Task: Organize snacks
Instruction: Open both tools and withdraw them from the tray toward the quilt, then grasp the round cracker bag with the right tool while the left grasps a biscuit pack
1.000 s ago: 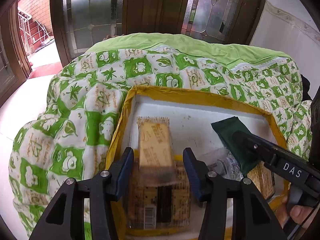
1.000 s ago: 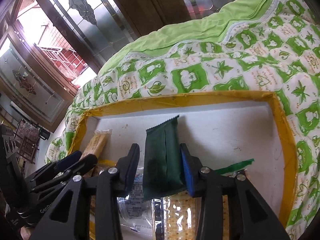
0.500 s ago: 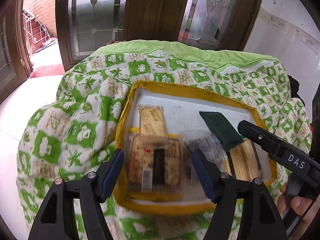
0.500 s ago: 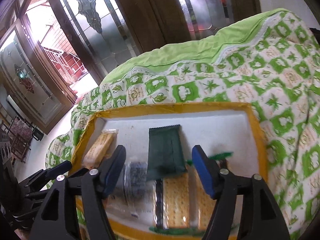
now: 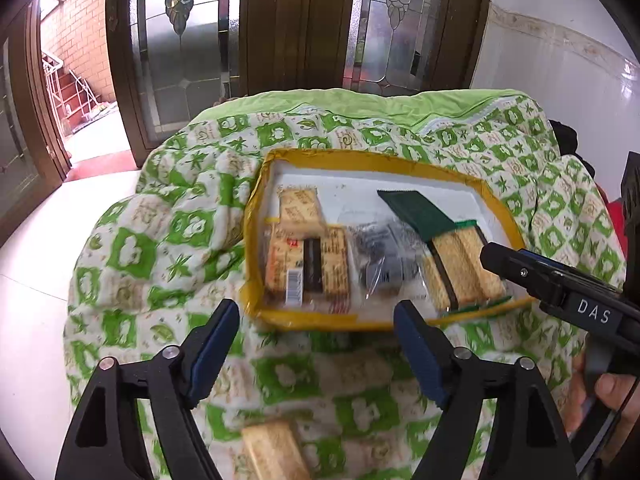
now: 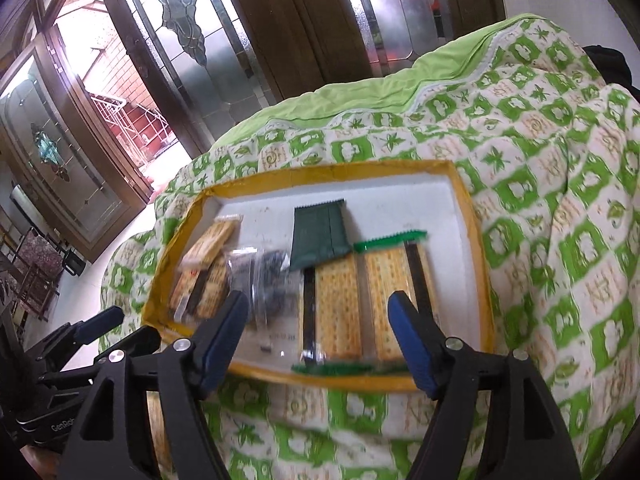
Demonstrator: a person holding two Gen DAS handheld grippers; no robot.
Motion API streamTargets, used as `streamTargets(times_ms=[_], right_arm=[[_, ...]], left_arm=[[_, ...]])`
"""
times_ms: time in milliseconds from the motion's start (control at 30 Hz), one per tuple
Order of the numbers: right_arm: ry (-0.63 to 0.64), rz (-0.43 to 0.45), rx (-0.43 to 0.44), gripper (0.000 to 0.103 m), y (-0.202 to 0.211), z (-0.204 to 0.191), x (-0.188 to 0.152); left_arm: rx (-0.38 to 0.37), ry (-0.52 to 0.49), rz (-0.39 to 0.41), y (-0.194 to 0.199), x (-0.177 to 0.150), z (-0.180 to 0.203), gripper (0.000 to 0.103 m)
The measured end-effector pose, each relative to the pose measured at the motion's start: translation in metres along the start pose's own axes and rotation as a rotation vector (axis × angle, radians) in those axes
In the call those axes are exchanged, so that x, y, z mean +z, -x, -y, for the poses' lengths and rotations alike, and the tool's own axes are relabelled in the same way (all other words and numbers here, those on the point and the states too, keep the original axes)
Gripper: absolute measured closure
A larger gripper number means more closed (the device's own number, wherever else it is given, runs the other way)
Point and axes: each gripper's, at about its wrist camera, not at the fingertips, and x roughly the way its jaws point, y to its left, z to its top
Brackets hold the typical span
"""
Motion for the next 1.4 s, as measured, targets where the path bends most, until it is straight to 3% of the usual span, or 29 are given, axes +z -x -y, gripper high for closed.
streamTargets(times_ms=[600, 733, 967, 1100, 1400], right_arm=[[-0.051, -0.054, 0.042, 0.028, 0.031, 0.003, -0.05], [-0.061, -0.055, 0.047, 0.02, 0.036, 0.007, -0.055], [-0.096, -0.055, 0.049, 0.02, 0.045, 0.016, -0.062], [-0.128, -0.052, 0.06, 0.014, 0.054, 0.024, -0.066], [-0.192, -0.09, 0.105, 0.013, 0.074, 0.039, -0.077]], left_arm=[[0.056, -0.016, -0.027, 0.018, -0.045, 0.007, 0.016], [0.062, -0.013, -0.039, 0.02, -0.053, 0.006, 0.016], [0.066, 0.002, -0.046, 0.026, -0.062, 0.0, 0.016], [0.069, 0.031, -0.045, 0.034, -0.069, -0.01, 0.016], [0.061, 0.113, -0.04, 0.051, -0.091, -0.034, 0.014]])
